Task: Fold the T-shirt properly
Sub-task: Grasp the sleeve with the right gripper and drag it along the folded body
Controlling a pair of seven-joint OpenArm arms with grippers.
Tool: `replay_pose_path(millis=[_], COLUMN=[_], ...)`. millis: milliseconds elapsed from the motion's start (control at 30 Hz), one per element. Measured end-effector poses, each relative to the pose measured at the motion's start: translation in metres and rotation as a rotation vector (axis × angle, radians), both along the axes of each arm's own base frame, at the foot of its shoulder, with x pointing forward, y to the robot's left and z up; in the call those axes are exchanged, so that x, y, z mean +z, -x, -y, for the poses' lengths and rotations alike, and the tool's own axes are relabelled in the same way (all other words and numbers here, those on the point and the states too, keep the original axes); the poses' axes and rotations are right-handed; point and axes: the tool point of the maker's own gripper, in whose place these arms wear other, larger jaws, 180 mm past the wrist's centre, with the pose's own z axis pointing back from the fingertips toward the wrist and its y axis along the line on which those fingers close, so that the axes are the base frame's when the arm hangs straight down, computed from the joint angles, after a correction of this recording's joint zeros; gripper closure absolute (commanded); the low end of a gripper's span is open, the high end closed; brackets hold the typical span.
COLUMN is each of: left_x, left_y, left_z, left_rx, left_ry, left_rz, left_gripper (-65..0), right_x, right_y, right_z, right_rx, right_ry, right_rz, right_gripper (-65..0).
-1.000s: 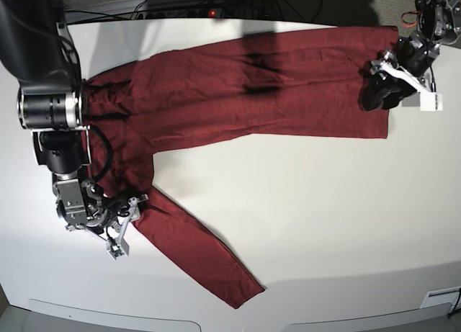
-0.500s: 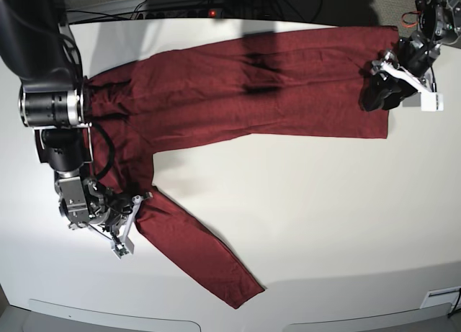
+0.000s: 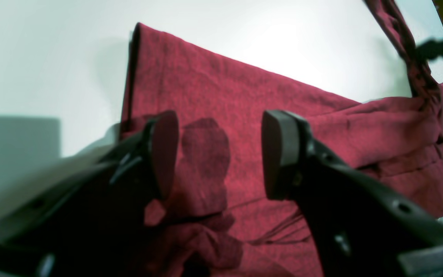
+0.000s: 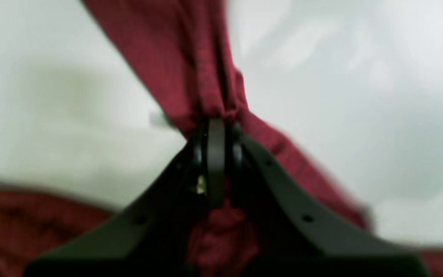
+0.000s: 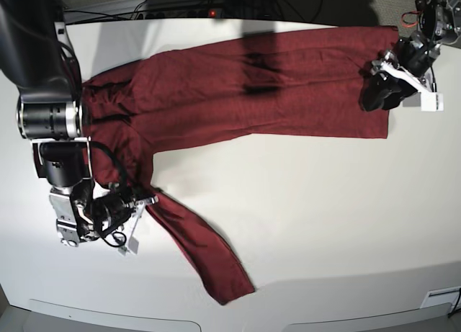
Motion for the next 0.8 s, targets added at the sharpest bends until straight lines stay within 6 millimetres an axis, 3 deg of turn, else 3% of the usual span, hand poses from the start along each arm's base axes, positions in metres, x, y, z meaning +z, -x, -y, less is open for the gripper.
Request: replay_pose_path(millis=[267, 400, 500, 633, 800], left_x=[0.000, -0.001, -0.001, -0.002, -0.002], left_y=[0.000, 0.000, 0.001, 0.001, 0.001], left_z=[0.000, 0.000, 0.000, 0.000, 0.000], left_rx=[-0.001, -0.002, -0.004, -0.006, -0.007], left_ry=[-0.001, -0.005, -0.007, -0.015, -0.016], left_rz=[-0.001, -0.003, -0.005, -0.008, -0.008], left_gripper=[-33.7, -33.7, -33.7, -33.7, -33.7], right_x=[0.027, 0.053, 0.071, 0.080, 0.076], right_y=[0.012, 0.033, 0.034, 0.036, 0.055], right_z=[-0.078, -0.125, -0.153, -0.170, -0.190], right_rx=[0.081, 0.197, 0.221, 0.215, 0.236], right_ry=[-0.233, -0.388, -0.529, -0.643, -0.735], right_rz=[-0.117, -0.221, -0.217, -0.211, -0.256], right_gripper=[0.0, 0.0, 0.0, 0.0, 0.0])
